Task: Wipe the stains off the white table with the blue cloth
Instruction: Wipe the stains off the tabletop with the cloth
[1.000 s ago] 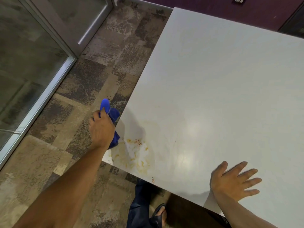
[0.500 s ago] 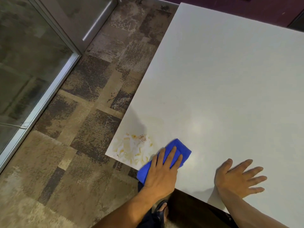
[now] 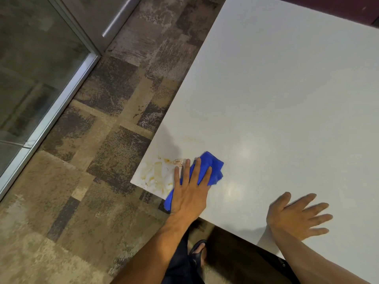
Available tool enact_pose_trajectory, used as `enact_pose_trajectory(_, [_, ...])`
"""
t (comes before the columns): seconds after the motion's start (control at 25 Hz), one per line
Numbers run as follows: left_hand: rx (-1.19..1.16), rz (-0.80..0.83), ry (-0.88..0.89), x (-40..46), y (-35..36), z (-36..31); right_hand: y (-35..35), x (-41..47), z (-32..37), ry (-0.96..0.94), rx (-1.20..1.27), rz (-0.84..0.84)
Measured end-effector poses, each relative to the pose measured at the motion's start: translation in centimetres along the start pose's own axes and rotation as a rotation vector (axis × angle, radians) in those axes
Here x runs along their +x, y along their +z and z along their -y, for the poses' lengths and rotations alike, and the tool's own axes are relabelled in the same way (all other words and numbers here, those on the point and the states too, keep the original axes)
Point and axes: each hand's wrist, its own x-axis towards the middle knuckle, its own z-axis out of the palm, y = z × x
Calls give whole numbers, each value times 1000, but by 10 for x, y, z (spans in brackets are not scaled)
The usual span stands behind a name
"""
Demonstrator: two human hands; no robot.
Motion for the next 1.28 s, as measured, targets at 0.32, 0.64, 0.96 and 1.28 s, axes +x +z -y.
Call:
enact_pose_trajectory(0.32, [-2,-24,-470,34,-36,124,16,6,-6,7,46,-82])
enact_pose_trajectory(0.64, [-162,-238,-682,11,-58,182,11,5,3,-4,47,-5])
enact_pose_trajectory(0.96, [-269,-104,-68,-37,-41,-2,6,1,-4,-7,54,1])
enact_pose_trajectory(1.28, [-43,13,166,-73,13,-44,-1,-2,1,4,-24,44])
